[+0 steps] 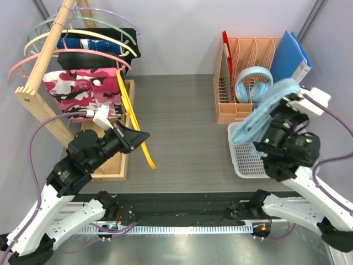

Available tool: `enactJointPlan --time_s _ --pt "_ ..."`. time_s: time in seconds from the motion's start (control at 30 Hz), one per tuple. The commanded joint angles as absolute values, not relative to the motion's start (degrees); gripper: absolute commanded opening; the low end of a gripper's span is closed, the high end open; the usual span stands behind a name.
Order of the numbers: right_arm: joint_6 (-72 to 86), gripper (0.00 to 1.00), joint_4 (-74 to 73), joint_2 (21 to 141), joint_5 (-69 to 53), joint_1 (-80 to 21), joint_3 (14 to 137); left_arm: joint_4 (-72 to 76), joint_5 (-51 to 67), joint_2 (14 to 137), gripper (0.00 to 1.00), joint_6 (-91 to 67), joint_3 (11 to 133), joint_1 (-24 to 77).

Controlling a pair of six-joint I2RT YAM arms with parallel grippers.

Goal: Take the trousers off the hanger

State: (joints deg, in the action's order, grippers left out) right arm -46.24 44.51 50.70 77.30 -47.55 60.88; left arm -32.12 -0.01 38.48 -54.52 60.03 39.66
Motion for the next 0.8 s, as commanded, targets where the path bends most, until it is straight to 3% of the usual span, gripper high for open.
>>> enactJointPlan --time_s 0.0,0.17,0.37,0.63,0.77 --pt "-48.9 0.01 40.7 44.6 79.2 -46.4 55.0 -28.4 1.3 39.2 0.0 -53.2 60.0 39.5" --pt "-48.3 0.01 39.0 38.4 84.7 -44.0 44.9 -29.0 1.3 38.9 0.0 -51.5 59.9 39.5" --pt "-21.1 0.01 11.5 35.1 81.7 -40.5 44.5 -30.4 1.3 38.3 0.0 -49.1 59.9 39.5" --pt "-2.2 0.01 2.7 55.3 78.7 -34.0 45.5 -31.0 1.1 37.2 0.0 -48.3 59.1 39.5" --pt "9.4 0.01 0.4 59.7 74.3 -30.6 46.7 -32.2 0.5 36.4 0.0 -47.4 59.0 39.5"
